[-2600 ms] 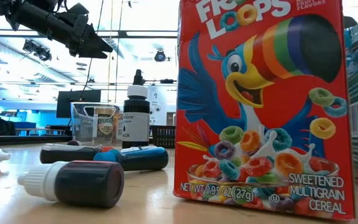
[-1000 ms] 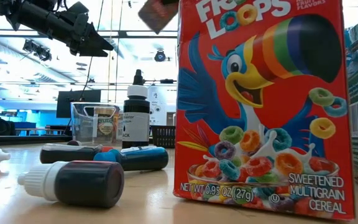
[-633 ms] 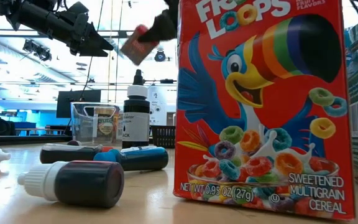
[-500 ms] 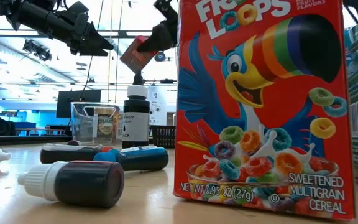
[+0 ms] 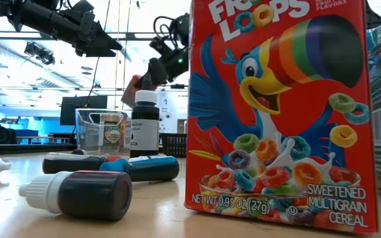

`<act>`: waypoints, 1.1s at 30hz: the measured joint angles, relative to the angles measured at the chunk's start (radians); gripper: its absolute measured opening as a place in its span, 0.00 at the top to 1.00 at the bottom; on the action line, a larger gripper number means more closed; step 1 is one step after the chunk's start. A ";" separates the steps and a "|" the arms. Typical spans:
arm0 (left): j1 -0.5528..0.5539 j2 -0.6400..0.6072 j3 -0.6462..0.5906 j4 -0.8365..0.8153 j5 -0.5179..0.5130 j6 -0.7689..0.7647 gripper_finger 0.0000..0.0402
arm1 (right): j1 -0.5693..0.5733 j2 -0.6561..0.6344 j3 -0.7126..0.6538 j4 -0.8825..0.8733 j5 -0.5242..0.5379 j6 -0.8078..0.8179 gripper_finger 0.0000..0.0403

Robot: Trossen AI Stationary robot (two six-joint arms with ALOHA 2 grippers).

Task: Pick & Place Kitchen Items
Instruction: Put the red seasoning can into the transparent bin

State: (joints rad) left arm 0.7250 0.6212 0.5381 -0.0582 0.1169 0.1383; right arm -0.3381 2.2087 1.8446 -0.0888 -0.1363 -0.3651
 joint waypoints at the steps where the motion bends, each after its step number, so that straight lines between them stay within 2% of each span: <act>1: 0.000 0.000 0.000 0.000 0.000 0.000 0.11 | -0.001 0.009 0.000 0.002 0.016 0.029 0.42; 5: 0.000 0.000 0.000 0.000 0.000 0.000 0.11 | -0.001 0.030 0.000 0.024 0.031 0.096 0.43; 12: 0.000 0.000 0.000 -0.001 0.000 0.000 0.11 | -0.008 0.029 -0.036 -0.002 0.049 0.112 0.41; 20: 0.000 0.000 0.000 -0.003 0.000 -0.002 0.11 | -0.015 0.027 -0.090 0.024 0.039 0.147 0.43; 26: 0.000 0.000 0.000 -0.003 0.000 -0.003 0.11 | -0.016 0.027 -0.115 0.030 0.013 0.148 0.37; 33: 0.000 0.000 0.000 -0.004 0.000 -0.003 0.11 | -0.016 0.027 -0.115 0.035 -0.027 0.148 0.37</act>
State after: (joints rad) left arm 0.7254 0.6212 0.5381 -0.0620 0.1171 0.1352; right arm -0.3538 2.2360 1.7298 -0.0542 -0.1629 -0.2173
